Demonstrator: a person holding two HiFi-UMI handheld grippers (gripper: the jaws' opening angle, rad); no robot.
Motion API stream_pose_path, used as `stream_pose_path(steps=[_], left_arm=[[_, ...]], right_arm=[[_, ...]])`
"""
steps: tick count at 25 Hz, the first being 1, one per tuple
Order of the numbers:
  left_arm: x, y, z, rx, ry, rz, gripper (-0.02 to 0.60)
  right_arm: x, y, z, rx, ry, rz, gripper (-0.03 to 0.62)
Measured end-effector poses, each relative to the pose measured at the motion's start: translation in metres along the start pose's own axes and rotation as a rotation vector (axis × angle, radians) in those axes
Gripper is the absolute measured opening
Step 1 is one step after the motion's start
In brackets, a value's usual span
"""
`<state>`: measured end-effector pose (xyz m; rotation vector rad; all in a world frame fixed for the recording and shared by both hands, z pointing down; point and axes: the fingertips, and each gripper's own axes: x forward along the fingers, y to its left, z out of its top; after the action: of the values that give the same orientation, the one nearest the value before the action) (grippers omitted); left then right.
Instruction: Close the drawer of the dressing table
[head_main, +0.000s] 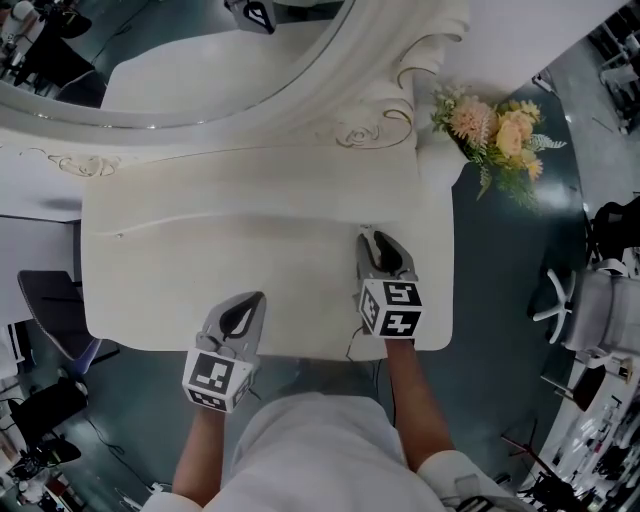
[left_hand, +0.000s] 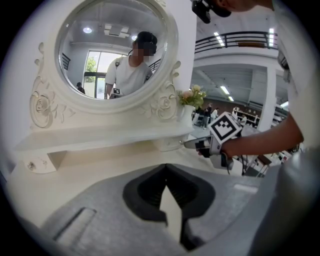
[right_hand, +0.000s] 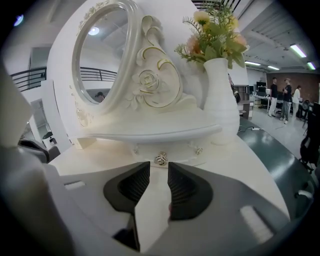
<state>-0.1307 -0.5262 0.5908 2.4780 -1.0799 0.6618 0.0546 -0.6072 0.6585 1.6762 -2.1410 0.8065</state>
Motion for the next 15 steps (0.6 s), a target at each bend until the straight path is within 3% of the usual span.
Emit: stream_pose_path(steps=[9, 15], left_arm=[[-0.049, -0.024, 0.007, 0.033, -0.075, -0.003, -0.002], [-0.09, -0.046, 0.008, 0.058, -0.135, -0.004, -0.002]], right_arm=[[-0.074, 0.028, -0.006, -0.001, -0.044, -0.016, 0.095], [-0.137, 0.045, -0.011, 0.001, -0.101, -0.052, 0.031]])
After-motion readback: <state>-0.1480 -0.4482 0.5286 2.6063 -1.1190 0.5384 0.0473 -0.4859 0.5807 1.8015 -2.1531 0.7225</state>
